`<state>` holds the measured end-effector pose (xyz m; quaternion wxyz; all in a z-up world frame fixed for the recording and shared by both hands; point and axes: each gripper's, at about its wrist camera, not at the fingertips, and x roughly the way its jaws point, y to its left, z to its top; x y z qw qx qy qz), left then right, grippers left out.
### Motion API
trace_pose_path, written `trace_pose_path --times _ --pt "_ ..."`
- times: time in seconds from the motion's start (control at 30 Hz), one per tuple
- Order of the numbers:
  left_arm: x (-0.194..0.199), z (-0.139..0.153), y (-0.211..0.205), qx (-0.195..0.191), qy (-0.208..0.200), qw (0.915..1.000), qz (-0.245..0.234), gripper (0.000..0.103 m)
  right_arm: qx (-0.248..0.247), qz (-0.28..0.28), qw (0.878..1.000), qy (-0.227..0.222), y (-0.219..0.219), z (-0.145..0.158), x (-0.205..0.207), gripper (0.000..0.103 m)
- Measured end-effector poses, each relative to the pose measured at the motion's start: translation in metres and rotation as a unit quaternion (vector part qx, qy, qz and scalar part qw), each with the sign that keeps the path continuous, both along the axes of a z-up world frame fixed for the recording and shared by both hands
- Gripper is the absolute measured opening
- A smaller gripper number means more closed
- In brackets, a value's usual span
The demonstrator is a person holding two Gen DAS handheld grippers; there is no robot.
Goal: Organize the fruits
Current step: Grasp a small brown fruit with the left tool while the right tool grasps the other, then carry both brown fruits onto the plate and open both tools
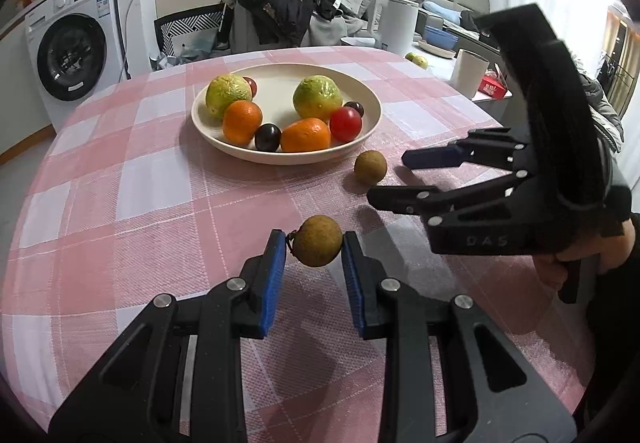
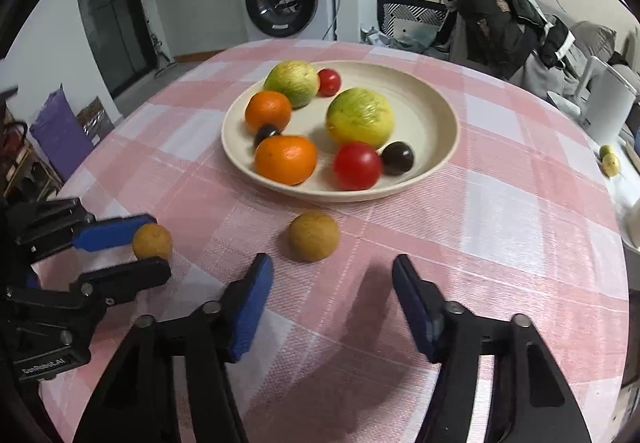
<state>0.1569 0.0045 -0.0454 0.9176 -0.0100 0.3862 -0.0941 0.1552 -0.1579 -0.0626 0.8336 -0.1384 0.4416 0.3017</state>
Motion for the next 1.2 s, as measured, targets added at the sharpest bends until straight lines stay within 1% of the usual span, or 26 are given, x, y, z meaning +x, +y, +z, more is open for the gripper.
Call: trace_pose_path --times 0.1,0.23,0.3,0.37,0.63,0.83,0.97,1.2 --pt "0.000 0.000 0.001 -0.002 0.001 1.0000 0.002 0.026 0.000 -0.002 1.000 -0.003 0.003 0.000 0.001 0.050" --pt "0.000 0.000 0.002 -0.001 0.000 1.0000 0.008 0.026 0.014 -0.003 1.000 0.002 0.007 0.000 0.004 0.044" --pt "0.000 0.000 0.003 -0.002 0.001 0.9999 0.010 0.026 0.013 -0.004 1.000 -0.001 0.009 -0.001 0.005 0.035" --pt "0.001 -0.001 0.003 -0.004 0.001 0.9999 0.012 0.026 0.013 -0.006 1.000 -0.003 0.008 -0.001 0.005 0.029" --pt "0.000 0.001 0.003 0.000 -0.007 0.9998 0.016 0.026 0.021 -0.009 1.000 -0.007 -0.001 0.005 0.002 0.029" --pt "0.004 0.006 0.007 -0.001 -0.017 0.9995 0.027 0.026 0.050 -0.016 0.998 -0.027 -0.009 0.020 -0.002 0.029" --pt "0.011 0.014 0.012 -0.008 -0.031 0.9988 0.037 0.026 0.071 -0.019 0.996 -0.045 -0.013 0.031 -0.005 0.029" --pt "0.028 0.029 0.010 0.005 -0.056 0.9975 0.042 0.026 0.092 -0.027 0.994 -0.060 -0.019 0.046 -0.002 0.029"
